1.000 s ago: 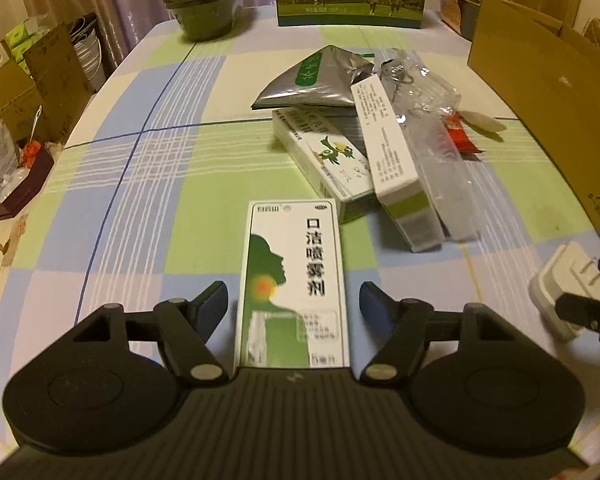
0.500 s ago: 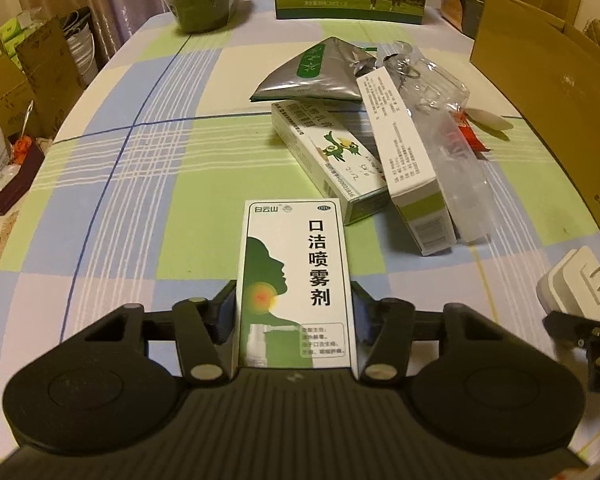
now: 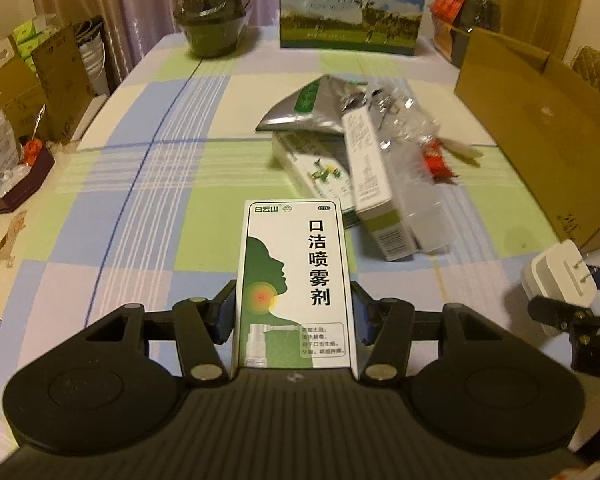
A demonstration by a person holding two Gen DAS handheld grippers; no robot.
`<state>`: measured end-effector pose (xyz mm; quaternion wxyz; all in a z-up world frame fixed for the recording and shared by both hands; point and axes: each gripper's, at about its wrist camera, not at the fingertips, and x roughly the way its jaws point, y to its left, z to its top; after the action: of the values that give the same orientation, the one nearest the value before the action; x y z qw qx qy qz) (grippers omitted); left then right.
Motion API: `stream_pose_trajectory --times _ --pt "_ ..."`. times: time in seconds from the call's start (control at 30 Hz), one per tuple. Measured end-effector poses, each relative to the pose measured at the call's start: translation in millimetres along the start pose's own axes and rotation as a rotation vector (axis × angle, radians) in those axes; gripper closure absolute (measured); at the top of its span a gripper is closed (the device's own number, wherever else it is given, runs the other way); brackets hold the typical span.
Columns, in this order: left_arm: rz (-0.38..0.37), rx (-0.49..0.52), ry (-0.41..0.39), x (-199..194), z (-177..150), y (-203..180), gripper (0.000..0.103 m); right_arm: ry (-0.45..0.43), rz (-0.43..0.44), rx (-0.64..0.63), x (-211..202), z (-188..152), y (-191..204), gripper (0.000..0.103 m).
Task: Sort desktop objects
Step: 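Lift and carry the adapter and spray box over the cardboard box with both tools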
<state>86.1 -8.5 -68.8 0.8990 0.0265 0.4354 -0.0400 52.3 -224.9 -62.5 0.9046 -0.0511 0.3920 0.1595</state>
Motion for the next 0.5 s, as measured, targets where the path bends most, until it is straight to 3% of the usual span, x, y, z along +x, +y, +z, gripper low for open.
stream_pose_trajectory --times 0.23,0.5 --pt "-0.052 0.061 -0.061 -37 17 -30 0.052 -0.109 -0.032 0.033 -45 25 -20 0.042" --pt "-0.168 0.175 -0.13 -57 54 -98 0.052 -0.196 -0.128 0.081 -84 61 -87 0.042"
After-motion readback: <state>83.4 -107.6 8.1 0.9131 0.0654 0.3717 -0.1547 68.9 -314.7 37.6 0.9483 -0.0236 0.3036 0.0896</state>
